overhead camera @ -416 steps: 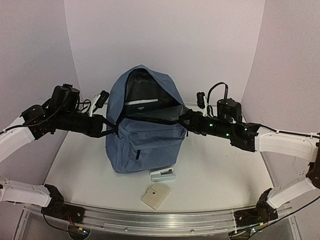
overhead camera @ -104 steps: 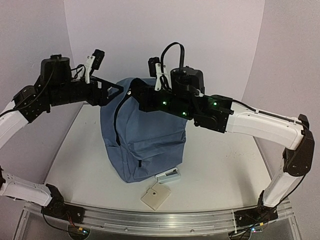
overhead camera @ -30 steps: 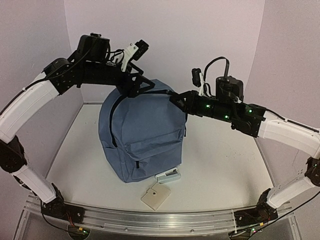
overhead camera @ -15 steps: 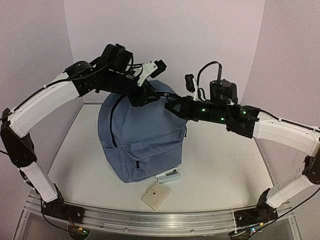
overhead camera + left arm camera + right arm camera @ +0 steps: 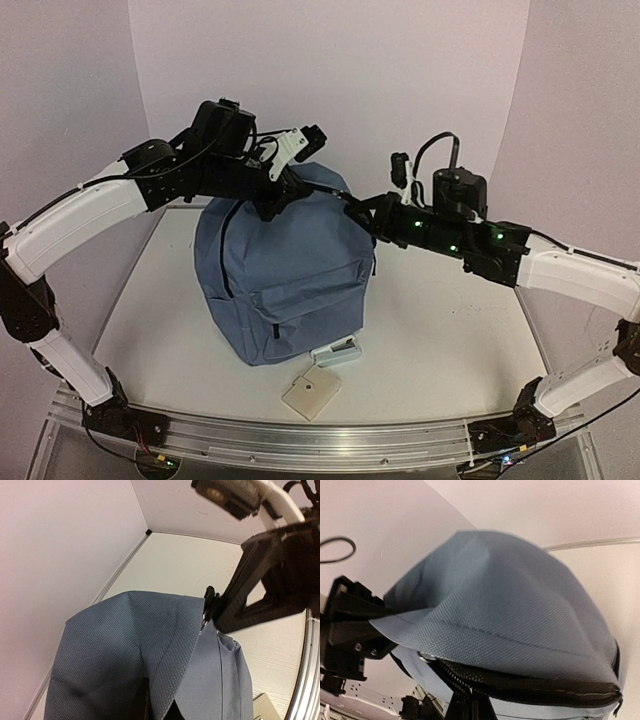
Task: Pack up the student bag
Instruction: Zip the student bag at the center of the board.
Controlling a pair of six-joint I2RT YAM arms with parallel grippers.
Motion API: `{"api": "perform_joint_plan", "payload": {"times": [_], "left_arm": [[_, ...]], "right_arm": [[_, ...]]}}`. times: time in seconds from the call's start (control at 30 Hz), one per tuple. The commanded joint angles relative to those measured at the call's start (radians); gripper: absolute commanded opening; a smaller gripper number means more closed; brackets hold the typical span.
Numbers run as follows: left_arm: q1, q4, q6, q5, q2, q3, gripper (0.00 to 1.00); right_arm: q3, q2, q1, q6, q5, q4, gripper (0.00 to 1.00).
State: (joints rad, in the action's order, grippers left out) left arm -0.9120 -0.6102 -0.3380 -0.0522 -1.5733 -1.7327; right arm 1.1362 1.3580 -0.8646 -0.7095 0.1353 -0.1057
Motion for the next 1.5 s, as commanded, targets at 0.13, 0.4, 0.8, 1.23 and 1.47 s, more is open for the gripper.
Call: {"api": "perform_joint_plan", "payload": {"times": [0.13,0.4,0.8,1.23,1.47], "left_arm": [[0.001,0.199,-0.038,0.123,0.137,0.022,0.00],[0.002,0.172,-0.020,0.241,0.117,-0.018,0.00],[0.011,0.183,-0.012,0.319,0.131,-0.027,0.00],[0.056,0.203,0.022,0.344,0.091,-0.083,0.00],[0.058,0.142,0.077,0.231,0.078,-0.073,0.00]], "right_arm": [[-0.012,-0.103,0.037,-0.051,-0.176,0.002,0.00],[-0.196,-0.090,0.039,-0.121,-0.143,0.049,0.00],[-0.382,-0.106,0.127,-0.156,-0.120,0.038,0.00],[-0.499,0.087,0.134,-0.210,-0.076,-0.116,0.00],[-0.453,-0.011,0.123,-0.086,-0.037,-0.114,0.03]]}}
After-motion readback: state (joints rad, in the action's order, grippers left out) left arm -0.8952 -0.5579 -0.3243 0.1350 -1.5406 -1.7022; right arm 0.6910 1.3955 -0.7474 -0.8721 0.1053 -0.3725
